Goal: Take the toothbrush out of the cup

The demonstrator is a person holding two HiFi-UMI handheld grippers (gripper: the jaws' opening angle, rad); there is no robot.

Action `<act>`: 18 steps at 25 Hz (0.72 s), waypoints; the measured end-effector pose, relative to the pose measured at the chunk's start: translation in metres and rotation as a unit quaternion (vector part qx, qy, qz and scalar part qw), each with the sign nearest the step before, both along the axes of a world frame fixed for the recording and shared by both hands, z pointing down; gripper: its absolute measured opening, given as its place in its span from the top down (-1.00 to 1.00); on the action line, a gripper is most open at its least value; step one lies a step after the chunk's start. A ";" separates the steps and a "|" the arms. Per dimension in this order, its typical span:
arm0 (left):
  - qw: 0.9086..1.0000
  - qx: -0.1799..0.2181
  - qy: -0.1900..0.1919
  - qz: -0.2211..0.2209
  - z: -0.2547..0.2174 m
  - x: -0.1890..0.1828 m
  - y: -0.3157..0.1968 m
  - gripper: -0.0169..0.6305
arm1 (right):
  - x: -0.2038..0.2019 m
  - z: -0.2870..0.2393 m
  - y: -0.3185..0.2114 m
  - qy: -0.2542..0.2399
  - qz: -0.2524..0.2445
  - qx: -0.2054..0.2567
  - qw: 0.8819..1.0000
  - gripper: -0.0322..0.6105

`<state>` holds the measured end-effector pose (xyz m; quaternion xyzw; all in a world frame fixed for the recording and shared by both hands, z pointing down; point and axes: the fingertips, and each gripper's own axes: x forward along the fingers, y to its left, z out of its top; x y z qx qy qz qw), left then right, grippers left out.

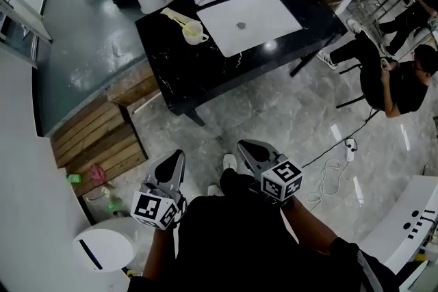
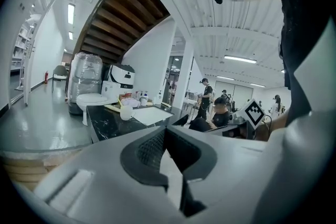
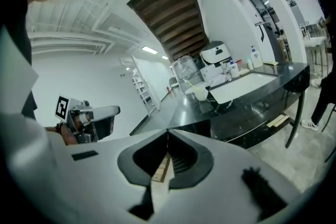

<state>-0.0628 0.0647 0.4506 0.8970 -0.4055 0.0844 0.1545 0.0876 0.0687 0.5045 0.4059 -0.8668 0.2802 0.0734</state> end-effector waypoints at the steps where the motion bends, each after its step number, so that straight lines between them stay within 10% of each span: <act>1: 1.000 0.002 -0.002 0.000 -0.001 0.004 -0.005 0.92 | 0.003 0.000 -0.006 -0.001 -0.002 0.002 1.000 0.86; 18: 0.999 0.002 -0.012 -0.032 -0.002 0.011 -0.055 0.92 | 0.014 0.004 -0.067 -0.004 -0.027 -0.002 1.000 0.86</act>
